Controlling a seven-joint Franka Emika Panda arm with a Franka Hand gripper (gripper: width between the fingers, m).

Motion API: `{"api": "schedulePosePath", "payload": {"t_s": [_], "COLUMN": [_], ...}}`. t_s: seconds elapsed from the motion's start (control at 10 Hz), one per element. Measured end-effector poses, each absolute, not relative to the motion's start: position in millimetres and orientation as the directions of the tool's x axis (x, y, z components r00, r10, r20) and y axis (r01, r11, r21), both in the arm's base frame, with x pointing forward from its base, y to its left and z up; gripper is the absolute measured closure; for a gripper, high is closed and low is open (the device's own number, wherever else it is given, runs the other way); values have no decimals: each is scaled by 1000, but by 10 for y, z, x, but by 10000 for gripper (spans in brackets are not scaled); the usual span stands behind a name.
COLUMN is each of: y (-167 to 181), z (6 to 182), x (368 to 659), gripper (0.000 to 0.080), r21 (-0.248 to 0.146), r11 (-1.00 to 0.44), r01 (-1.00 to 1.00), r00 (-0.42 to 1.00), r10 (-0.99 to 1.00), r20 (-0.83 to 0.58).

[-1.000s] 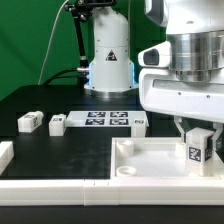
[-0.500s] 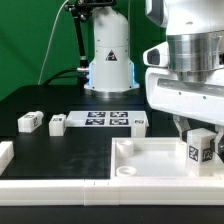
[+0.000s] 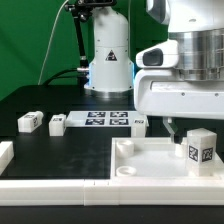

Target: Assemble one leg

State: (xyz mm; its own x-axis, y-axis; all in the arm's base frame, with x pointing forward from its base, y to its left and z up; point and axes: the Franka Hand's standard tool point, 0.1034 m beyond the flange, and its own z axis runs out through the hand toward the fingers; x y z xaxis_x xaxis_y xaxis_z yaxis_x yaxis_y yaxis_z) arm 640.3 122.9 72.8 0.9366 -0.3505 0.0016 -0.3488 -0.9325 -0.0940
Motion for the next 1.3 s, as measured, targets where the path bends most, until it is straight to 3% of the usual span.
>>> {"api": "schedulePosePath", "payload": {"t_s": [0.5,0.7,0.9,1.2,1.3], "y": [1187,1179,1178,1179,1167], "z": [718,718,719,718,716], "x": [6415,6427,6428,6426,6427], "gripper": [151,162,514,509,509], "r21": [-73,-72,-72,-78,-93], "r11": [-990,-989,-989,-993,-994], "r01": [119,127,127,83,-55], "r00": [992,991,991,995,997], "r10": [116,123,123,79,-59], "r20": [49,58,59,55,43]}}
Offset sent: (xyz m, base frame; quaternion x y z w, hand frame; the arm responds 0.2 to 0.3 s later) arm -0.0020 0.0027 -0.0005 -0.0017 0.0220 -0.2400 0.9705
